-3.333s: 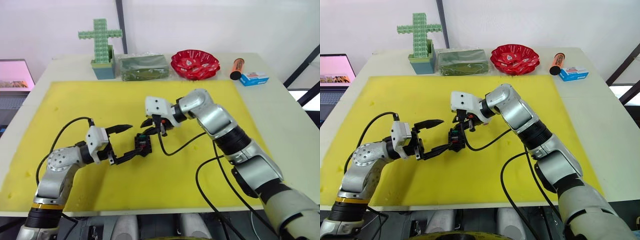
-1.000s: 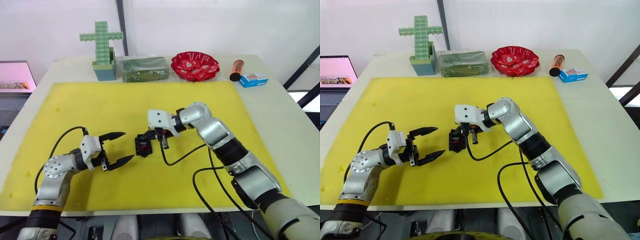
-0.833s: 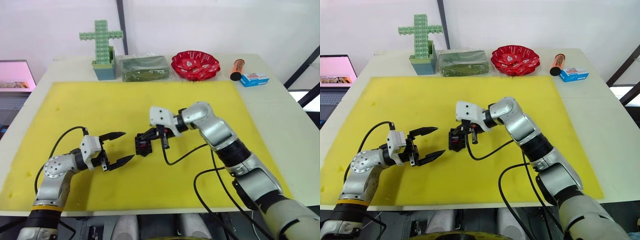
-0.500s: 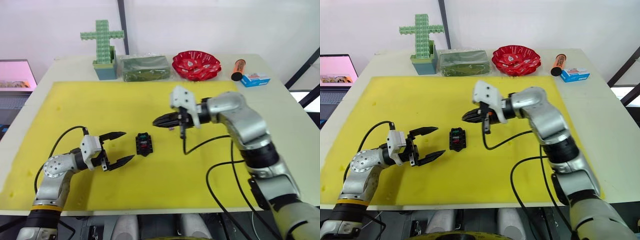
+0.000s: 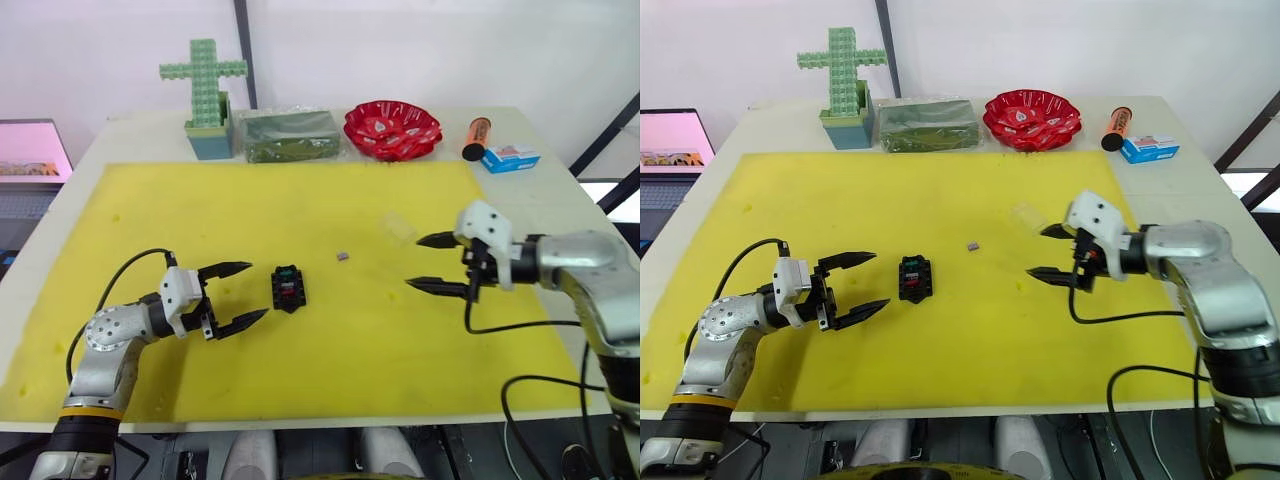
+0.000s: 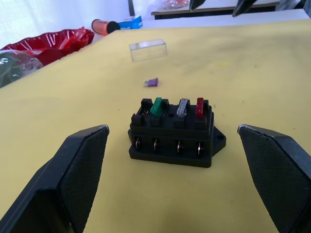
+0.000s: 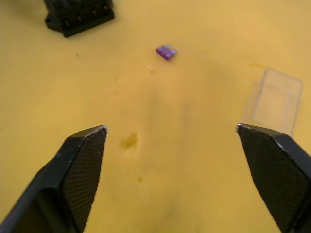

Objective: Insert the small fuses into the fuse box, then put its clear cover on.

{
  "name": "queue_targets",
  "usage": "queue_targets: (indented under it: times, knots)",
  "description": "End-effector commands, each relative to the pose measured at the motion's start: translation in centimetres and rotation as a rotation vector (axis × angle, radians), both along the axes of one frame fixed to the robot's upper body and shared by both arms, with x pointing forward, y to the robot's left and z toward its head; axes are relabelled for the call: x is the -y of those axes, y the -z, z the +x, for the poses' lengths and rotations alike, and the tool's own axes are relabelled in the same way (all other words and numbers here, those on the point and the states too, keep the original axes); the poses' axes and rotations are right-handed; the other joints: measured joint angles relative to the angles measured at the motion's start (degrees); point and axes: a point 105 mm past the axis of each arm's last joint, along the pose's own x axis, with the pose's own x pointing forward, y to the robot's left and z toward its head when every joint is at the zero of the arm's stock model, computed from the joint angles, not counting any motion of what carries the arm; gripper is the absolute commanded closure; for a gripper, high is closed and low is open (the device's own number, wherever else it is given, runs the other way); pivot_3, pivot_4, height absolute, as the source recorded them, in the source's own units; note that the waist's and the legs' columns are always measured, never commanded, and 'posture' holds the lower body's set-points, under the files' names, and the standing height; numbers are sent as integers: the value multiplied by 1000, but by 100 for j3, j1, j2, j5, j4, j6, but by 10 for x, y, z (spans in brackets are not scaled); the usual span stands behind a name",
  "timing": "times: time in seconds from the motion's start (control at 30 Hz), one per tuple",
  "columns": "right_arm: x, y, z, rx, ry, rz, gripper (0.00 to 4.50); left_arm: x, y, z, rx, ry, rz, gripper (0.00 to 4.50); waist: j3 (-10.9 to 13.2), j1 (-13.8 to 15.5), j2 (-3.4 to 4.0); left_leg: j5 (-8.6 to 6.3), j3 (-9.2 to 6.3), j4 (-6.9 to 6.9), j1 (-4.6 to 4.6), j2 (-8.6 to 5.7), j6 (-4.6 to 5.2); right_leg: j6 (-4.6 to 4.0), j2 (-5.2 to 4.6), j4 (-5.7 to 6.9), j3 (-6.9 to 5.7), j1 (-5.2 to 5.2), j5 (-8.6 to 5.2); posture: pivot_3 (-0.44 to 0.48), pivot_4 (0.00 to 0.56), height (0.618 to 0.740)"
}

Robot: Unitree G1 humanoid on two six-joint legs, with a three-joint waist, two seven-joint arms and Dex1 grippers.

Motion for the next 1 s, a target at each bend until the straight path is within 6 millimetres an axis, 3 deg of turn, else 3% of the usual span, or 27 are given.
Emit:
queue_targets:
  times: [0.03, 0.27, 0.4, 0.57, 0.7, 0.77, 1.0]
  knots:
    - [-7, -11, 2, 19, 11, 70, 67, 1, -12, 2, 41, 6, -13, 0, 0, -12, -1, 0, 0, 0, 0, 1, 0, 0, 1, 0, 1, 0, 0, 0, 150, 740]
    - [-36, -10, 20, -78, 42, 215, 67, 4, -12, 2, 40, 17, -14, 0, 1, -18, -1, 0, 0, 0, -6, 2, 0, 0, 4, -1, 1, -5, 0, 0, 150, 740]
    - [-67, -18, 34, -330, 88, 455, 67, 5, -12, 1, 41, 23, -12, 0, 2, -20, 0, 0, -5, 0, -8, 6, 0, 0, 6, 7, 4, -14, 1, 0, 150, 740]
    - [-77, -16, 37, -632, 114, 612, 67, 4, -12, 1, 42, 24, -10, 0, 1, 44, -1, 0, -26, 5, -58, 2, 0, 0, 2, 7, -14, -44, 1, 0, 150, 740]
    - [-80, -15, 54, -692, 190, 682, 917, 5, -11, -1, 40, 26, -12, 0, 1, 4, 0, 0, -23, 6, -62, -8, 0, 2, -13, 2, -7, -46, 3, 0, 150, 740]
    - [-81, -11, 57, -701, 214, 674, 1621, 5, -11, -1, 39, 26, -13, 0, 1, -6, 0, 0, -9, 9, -61, -10, 0, 4, -10, 4, -7, -46, 5, 0, 150, 740]
    - [-84, 2, 62, -815, 280, 693, 1621, 6, -9, -3, 37, 32, -12, 0, 2, -15, 0, 1, -18, 8, -58, 4, 1, 19, 21, 14, -8, -48, 13, 0, 150, 740]
